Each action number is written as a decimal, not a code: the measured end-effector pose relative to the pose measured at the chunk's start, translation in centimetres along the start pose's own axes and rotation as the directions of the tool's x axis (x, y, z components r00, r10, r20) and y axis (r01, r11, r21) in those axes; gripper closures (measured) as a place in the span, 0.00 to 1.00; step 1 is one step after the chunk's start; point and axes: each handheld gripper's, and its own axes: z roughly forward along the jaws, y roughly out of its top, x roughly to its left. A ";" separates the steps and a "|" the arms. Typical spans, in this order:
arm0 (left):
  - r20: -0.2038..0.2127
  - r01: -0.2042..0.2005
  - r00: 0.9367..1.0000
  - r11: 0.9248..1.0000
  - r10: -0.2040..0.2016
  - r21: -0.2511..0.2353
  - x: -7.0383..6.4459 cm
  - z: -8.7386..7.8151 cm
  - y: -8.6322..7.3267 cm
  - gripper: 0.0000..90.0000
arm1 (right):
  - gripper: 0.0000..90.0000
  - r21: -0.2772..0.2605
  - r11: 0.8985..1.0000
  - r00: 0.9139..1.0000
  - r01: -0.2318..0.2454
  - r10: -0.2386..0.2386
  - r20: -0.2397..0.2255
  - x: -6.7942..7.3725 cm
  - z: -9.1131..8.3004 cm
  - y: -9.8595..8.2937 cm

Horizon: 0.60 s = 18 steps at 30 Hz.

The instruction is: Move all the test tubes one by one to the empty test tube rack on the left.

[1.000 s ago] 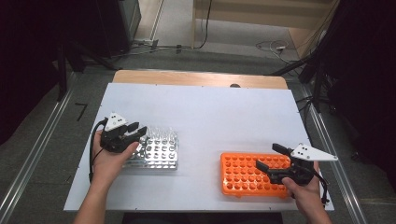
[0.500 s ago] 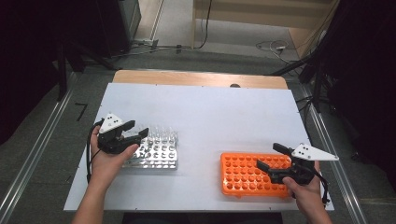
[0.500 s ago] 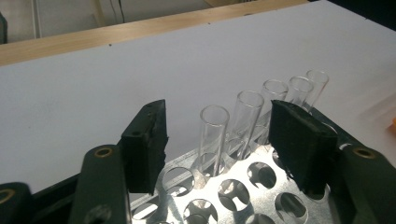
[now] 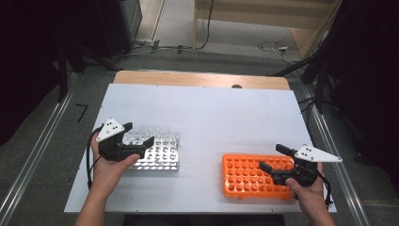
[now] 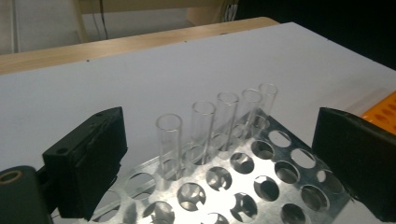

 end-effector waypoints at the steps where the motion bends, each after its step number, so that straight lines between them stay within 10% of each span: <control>1: 0.005 -0.004 1.000 1.000 0.004 -0.006 -0.2 -0.1 -0.1 0.01 | 0.07 -0.001 1.000 1.000 0.000 0.000 0.001 0.0 0.0 0.0; 18: 0.056 0.007 0.998 0.996 -0.002 -0.093 -1.9 -3.5 -2.8 0.00 | 0.07 -0.012 1.000 1.000 -0.011 0.011 0.022 -1.5 -0.4 -0.7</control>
